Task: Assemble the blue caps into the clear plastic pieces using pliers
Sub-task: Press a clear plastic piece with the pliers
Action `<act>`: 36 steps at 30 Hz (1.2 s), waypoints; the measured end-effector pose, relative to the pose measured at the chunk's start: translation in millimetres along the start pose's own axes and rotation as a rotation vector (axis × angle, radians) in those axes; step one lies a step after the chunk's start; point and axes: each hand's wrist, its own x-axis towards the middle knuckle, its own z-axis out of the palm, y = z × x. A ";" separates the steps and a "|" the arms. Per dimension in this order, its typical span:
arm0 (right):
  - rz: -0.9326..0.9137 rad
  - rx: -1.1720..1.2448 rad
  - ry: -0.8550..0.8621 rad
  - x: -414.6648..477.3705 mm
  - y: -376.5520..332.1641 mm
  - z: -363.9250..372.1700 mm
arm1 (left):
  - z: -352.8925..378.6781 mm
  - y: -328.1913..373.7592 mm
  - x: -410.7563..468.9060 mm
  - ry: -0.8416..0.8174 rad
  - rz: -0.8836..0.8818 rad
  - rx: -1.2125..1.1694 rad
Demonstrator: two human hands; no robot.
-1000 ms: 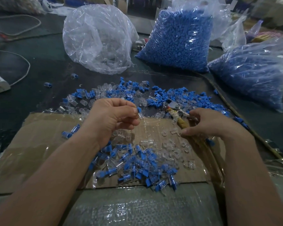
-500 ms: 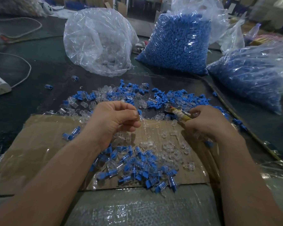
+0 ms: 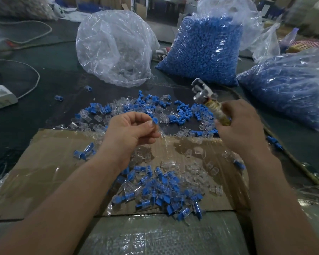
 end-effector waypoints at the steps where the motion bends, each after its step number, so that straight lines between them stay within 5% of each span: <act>1: -0.034 0.003 -0.011 -1.3 -3.8 1.4 | 0.5 -0.4 0.2 0.014 0.015 -0.008; 11: -0.246 0.014 -0.223 -14.5 -37.0 10.4 | 3.3 0.0 1.9 0.121 0.144 -0.064; 36: -0.280 0.082 -0.367 -17.5 -41.6 16.0 | 7.9 -3.7 -2.9 0.139 0.275 0.052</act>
